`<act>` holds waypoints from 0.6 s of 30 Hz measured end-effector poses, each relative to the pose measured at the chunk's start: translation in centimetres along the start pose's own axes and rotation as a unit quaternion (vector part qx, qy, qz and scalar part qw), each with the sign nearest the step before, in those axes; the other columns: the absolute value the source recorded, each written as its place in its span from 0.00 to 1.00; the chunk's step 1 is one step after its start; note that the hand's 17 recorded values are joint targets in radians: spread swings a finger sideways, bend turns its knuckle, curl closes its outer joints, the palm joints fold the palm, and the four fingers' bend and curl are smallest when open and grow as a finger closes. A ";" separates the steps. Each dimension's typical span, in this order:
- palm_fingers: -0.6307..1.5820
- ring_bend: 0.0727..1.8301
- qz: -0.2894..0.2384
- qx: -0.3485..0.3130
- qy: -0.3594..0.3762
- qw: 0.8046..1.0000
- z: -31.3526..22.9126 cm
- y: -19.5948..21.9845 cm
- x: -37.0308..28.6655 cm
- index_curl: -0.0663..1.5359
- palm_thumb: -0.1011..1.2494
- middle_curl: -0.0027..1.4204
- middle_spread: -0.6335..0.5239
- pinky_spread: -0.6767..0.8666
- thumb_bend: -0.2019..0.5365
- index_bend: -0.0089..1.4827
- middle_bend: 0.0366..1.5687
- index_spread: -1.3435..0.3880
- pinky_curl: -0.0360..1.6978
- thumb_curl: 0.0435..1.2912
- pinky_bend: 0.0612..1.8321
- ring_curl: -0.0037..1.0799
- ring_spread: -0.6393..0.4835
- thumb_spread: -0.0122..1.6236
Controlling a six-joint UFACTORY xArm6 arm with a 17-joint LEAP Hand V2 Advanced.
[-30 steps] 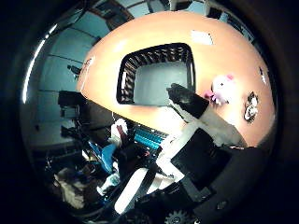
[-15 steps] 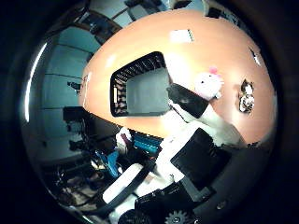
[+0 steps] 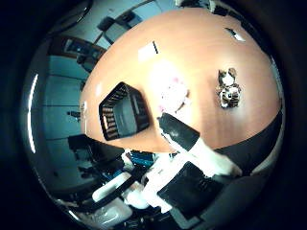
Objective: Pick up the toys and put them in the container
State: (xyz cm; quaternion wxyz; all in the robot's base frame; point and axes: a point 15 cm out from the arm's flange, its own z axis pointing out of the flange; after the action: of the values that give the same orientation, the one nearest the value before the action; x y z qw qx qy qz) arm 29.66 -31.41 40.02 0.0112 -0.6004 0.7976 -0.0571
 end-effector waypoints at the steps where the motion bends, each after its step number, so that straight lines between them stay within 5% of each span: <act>1: 0.42 0.15 0.010 -0.003 -0.003 1.000 0.6 -0.2 0.7 0.23 0.44 0.26 0.55 0.70 0.23 0.10 0.12 0.62 0.17 0.17 0.11 0.19 0.71 0.70; 7: 0.37 0.12 0.054 -0.028 -0.015 0.998 3.8 -2.1 4.3 0.22 0.33 0.24 0.71 0.71 0.24 0.12 0.10 0.69 0.19 0.16 0.14 0.19 0.76 0.67; 18: 0.32 0.07 0.120 -0.098 0.005 0.988 10.7 -3.3 9.3 0.25 0.31 0.21 0.78 0.72 0.24 0.14 0.09 0.75 0.19 0.17 0.12 0.20 0.81 0.65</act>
State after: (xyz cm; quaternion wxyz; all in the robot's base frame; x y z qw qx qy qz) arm 31.11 -42.00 30.21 -0.0450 -0.4985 0.8655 0.0202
